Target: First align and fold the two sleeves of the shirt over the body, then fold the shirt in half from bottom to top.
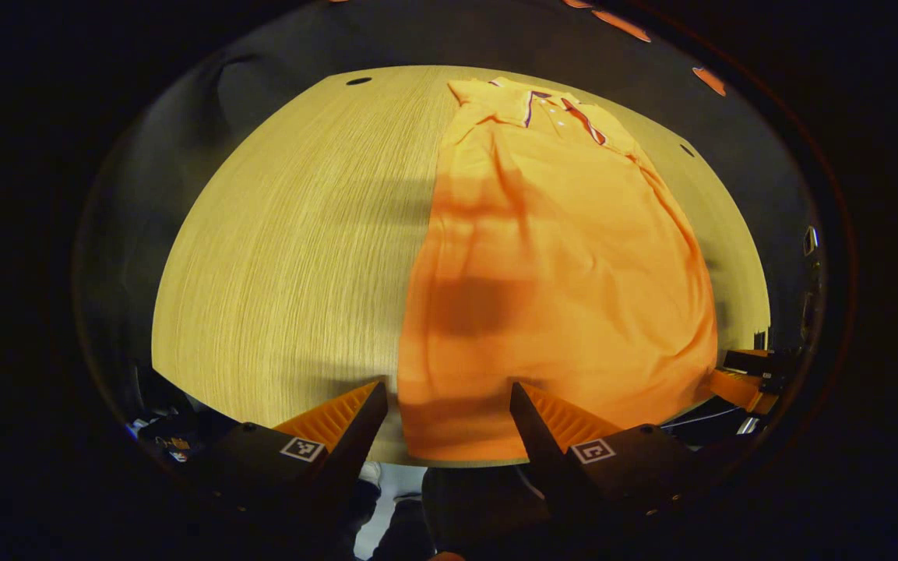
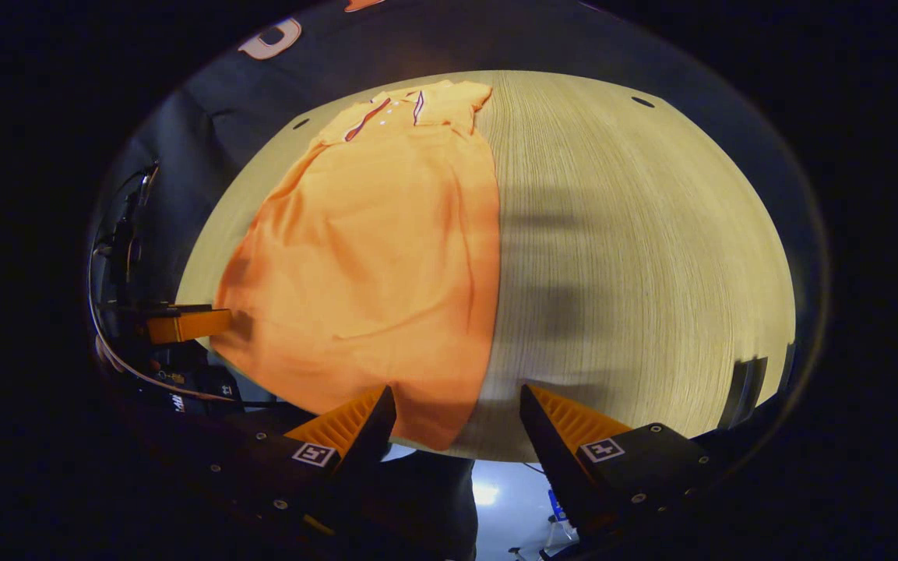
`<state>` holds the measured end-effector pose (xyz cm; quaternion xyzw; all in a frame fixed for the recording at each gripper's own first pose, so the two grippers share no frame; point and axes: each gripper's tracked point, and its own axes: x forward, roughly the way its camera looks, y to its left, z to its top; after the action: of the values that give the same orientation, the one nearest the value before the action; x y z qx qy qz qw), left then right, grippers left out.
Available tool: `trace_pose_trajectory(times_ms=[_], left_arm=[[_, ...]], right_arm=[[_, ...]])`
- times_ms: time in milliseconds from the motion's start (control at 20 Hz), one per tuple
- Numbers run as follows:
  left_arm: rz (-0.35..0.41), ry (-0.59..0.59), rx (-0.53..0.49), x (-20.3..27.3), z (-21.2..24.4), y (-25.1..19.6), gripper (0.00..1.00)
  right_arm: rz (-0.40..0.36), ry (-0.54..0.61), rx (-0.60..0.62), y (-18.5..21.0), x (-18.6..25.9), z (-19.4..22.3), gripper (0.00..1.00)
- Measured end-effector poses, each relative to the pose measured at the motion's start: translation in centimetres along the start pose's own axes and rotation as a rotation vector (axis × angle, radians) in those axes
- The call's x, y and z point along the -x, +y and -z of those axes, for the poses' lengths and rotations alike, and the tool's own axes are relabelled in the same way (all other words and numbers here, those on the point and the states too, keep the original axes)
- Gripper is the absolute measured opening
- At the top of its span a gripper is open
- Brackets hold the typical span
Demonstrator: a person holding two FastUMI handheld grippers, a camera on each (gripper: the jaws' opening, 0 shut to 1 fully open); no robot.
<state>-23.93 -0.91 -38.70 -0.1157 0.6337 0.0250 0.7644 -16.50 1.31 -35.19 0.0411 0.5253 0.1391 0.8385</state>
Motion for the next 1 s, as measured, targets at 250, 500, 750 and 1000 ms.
trace_pose_trajectory(times_ms=[250,500,750,1000], left_arm=[[-0.039,0.002,-0.075,-0.1,0.2,-0.5,0.96],[-0.004,-0.038,-0.089,-0.9,-1.2,-2.2,0.43],[0.124,-0.025,0.001,-0.5,-0.8,-3.1,0.01],[0.121,-0.083,0.012,1.4,-2.9,-2.4,0.01]], right_arm=[[0.072,0.029,0.092,0.2,-0.6,0.3,0.92],[0.069,0.026,0.041,0.0,-0.8,-0.4,0.34],[-0.081,0.064,-0.12,0.6,-0.7,-0.3,0.04],[-0.234,-0.023,-0.272,2.0,0.4,-3.5,0.04]])
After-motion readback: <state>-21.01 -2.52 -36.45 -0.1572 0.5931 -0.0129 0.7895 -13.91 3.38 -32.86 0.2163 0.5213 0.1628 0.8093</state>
